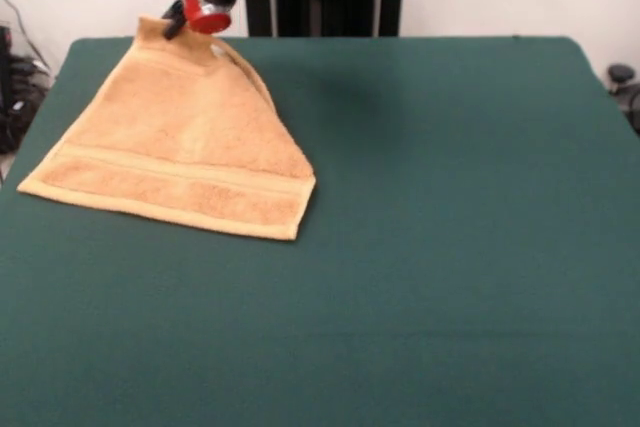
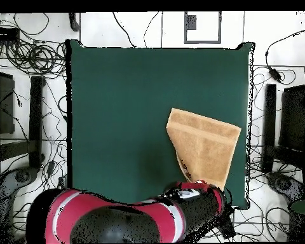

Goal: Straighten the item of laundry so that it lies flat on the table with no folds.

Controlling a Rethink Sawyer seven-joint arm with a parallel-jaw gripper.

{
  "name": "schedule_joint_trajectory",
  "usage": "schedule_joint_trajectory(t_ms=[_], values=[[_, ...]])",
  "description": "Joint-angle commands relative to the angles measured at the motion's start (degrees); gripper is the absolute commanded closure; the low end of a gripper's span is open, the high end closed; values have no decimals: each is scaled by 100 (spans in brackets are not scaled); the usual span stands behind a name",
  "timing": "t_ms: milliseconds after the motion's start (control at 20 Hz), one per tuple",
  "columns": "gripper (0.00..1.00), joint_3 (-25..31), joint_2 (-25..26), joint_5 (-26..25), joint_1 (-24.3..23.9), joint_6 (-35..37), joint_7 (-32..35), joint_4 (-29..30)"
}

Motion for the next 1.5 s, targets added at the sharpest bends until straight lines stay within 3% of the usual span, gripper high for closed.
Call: schedule_joint_trajectory(t_ms=[50, 400, 450, 1150, 1500], values=[[100, -254, 921, 695, 49, -652, 1080, -419], [100, -323, 933, 452, -294, -617, 297, -884], [0, -251, 852, 395, -351, -537, 225, -887], [0, -139, 798, 371, -437, -798, 246, -884], [0, -45, 648, 200, -551, -459, -64, -1119]])
